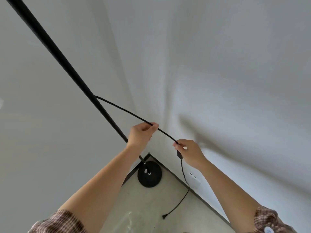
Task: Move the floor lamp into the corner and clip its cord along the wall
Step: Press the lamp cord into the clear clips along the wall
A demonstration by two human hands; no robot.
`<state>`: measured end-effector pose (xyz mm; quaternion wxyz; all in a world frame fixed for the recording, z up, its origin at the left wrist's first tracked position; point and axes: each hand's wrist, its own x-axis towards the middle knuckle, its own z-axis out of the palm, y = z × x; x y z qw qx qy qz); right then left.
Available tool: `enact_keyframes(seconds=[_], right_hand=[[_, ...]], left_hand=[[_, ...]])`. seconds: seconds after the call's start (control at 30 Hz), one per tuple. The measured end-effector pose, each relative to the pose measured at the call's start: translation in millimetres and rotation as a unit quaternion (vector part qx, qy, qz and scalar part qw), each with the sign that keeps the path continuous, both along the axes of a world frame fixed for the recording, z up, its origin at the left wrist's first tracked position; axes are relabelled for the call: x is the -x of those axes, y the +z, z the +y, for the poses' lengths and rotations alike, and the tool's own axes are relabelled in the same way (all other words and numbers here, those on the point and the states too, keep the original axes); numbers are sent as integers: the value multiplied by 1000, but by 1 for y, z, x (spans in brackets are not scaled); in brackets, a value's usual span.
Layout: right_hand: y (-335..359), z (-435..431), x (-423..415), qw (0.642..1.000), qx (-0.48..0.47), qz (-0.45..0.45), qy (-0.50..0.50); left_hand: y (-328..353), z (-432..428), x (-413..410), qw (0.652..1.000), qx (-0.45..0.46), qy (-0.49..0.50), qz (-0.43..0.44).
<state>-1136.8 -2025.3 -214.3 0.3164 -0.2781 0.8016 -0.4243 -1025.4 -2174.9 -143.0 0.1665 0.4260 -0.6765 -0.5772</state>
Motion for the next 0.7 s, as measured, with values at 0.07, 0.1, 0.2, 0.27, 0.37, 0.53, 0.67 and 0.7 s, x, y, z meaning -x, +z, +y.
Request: enact_keyframes(seconds=[0.07, 0.1, 0.2, 0.27, 0.37, 0.53, 0.67, 0.7], right_hand=[[-14, -3, -1, 1000, 18, -18, -14], [-23, -4, 0, 999, 28, -30, -16], [-54, -8, 1, 995, 61, -70, -19], [-77, -13, -1, 995, 70, -75, -20], [-116, -26, -9, 993, 80, -81, 6], [-193, -45, -25, 994, 104, -31, -9], [-245, -46, -24, 994, 104, -7, -14], [-255, -47, -22, 993, 115, 8, -16]], left_hand=[[-21, 14, 10, 999, 9, -41, -4], [-34, 20, 15, 998, 18, -52, -3], [-67, 29, 27, 996, 49, -74, 2], [-83, 28, 31, 995, 56, -75, 17], [-103, 18, 30, 993, 67, -73, 59], [-152, 0, 22, 980, 103, -97, 137], [-211, -2, 20, 969, 187, -92, 133], [-226, 0, 20, 966, 192, -96, 142]])
